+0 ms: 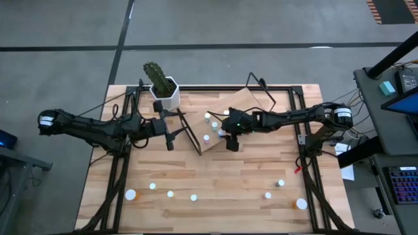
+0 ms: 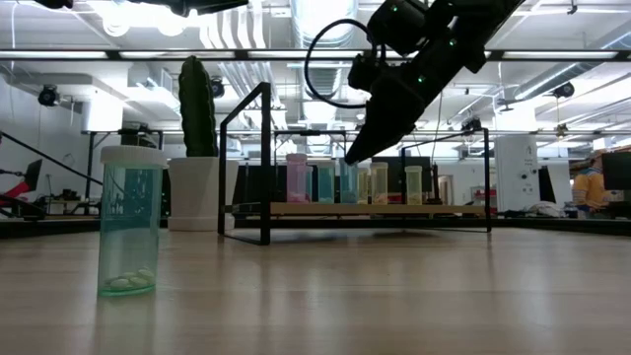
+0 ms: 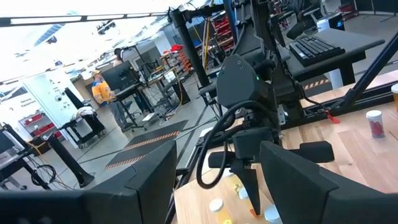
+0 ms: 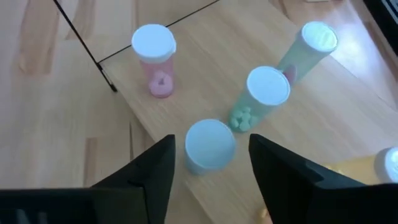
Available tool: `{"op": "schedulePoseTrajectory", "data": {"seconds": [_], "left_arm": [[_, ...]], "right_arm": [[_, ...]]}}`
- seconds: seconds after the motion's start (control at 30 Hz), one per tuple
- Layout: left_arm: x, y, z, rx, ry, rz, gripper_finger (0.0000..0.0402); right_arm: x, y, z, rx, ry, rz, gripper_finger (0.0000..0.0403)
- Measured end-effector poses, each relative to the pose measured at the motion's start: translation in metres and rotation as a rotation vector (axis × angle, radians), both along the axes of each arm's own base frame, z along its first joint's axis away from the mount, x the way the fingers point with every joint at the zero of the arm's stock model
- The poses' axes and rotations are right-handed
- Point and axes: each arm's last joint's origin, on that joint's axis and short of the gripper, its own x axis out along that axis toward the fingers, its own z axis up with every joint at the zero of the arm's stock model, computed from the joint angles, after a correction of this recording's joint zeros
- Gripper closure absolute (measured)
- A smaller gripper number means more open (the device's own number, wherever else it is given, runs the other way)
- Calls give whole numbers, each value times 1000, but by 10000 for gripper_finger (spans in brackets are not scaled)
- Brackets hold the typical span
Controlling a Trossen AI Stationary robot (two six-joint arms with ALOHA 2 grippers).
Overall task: Pick and place medicine bottles onto shelf by color
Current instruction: Put the blue pill bottle on the shelf
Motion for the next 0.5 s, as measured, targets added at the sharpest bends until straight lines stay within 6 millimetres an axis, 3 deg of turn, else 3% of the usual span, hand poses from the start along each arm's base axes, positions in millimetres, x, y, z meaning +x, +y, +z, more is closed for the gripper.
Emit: {"op": "schedulePoseTrajectory", "data": {"seconds": [0.3,0.5], "left_arm": [[0,0,0,0,0,1,187],[0,0,0,0,0,1,187]], "right_arm": [[0,0,0,10,1,-9,289],[-1,0,2,10,-7,-9,301]]}}
